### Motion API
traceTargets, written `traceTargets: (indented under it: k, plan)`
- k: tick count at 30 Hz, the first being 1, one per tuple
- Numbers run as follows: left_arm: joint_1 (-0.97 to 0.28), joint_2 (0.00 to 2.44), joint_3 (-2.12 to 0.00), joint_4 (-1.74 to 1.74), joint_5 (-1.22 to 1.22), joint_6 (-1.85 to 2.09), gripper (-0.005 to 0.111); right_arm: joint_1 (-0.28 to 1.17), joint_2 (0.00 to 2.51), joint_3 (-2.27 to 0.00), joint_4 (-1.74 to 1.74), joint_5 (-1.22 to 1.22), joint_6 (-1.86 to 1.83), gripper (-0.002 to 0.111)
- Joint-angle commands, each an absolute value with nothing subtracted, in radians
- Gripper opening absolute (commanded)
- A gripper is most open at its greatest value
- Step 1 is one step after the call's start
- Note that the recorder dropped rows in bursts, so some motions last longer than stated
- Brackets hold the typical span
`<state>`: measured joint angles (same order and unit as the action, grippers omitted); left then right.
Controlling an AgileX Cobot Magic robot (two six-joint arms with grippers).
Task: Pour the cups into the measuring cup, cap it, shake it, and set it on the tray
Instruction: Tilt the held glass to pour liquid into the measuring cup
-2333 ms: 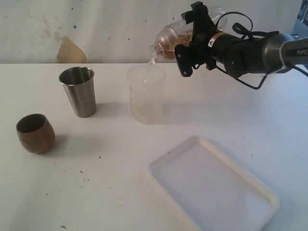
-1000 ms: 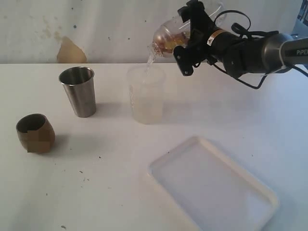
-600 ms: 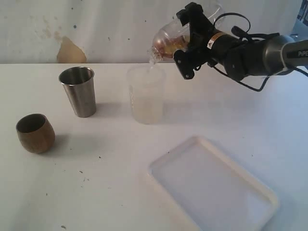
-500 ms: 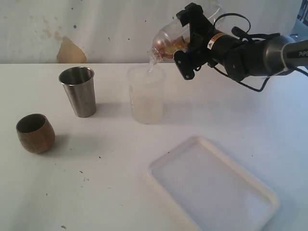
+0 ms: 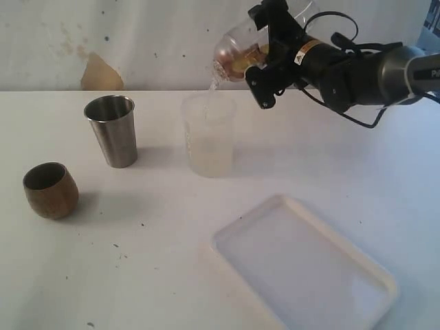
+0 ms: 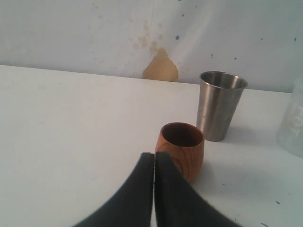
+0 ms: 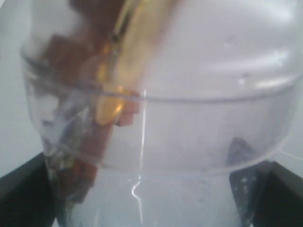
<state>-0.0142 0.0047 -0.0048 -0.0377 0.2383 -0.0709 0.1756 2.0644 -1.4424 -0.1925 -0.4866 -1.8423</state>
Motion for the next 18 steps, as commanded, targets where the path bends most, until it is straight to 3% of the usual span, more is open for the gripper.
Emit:
traceTargets:
  k: [1,18]
  plan:
    - [-0.012,0.0,0.0,-0.043,0.234,-0.069,0.001,0.179,2.044,-1.44,-0.183,-0.544,-1.836,0.0]
    - [-0.012,0.0,0.0,-0.043,0.234,-0.069,0.001,0.179,2.015,-1.374,-0.185,-0.566,-1.836,0.0]
